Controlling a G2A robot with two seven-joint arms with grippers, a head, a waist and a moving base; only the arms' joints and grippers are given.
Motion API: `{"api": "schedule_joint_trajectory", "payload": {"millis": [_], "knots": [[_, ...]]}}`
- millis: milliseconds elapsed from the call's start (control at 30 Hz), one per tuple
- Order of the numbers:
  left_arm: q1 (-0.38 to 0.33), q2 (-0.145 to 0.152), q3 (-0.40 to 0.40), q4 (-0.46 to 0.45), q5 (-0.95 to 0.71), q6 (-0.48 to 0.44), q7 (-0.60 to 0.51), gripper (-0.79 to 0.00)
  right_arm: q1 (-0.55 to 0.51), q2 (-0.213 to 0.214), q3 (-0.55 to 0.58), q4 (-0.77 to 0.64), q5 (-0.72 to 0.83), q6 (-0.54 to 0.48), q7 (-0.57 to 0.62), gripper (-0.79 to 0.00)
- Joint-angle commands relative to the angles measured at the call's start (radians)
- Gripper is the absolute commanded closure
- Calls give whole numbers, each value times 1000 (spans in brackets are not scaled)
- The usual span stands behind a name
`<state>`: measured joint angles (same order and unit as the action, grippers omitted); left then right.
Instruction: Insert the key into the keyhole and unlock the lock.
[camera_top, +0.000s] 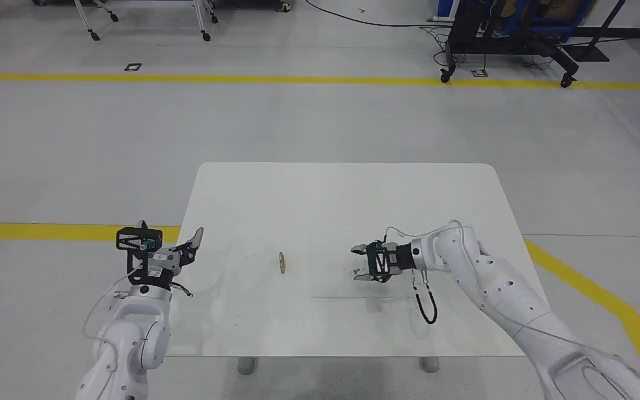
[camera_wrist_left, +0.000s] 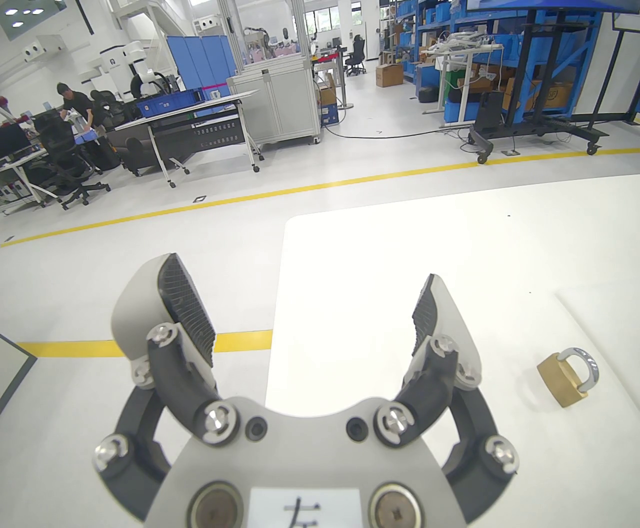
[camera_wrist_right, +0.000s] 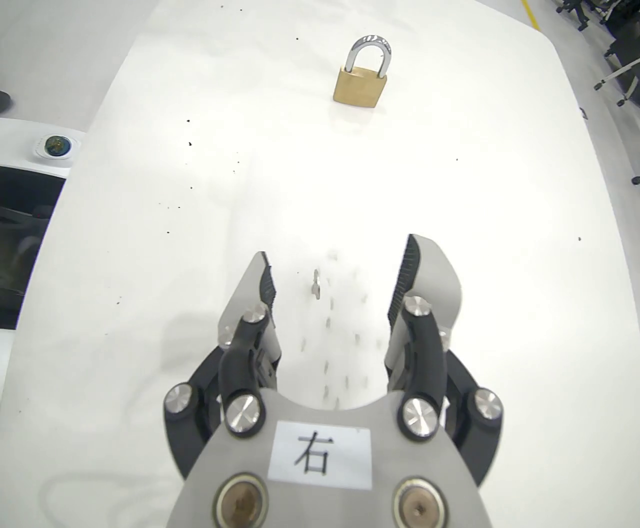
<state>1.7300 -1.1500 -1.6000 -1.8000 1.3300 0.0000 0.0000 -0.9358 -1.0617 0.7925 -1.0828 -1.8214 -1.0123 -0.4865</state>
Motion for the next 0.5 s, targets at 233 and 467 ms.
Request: {"api": "schedule_joint_trajectory", "payload": {"millis": [233, 467], "knots": [[0, 0, 0, 0, 0, 0, 0, -785, 78, -1, -123, 109, -4, 0, -101, -320], [0, 0, 0, 0, 0, 0, 0, -785, 113, -20, -178, 160, 24, 0, -98, -274]]}}
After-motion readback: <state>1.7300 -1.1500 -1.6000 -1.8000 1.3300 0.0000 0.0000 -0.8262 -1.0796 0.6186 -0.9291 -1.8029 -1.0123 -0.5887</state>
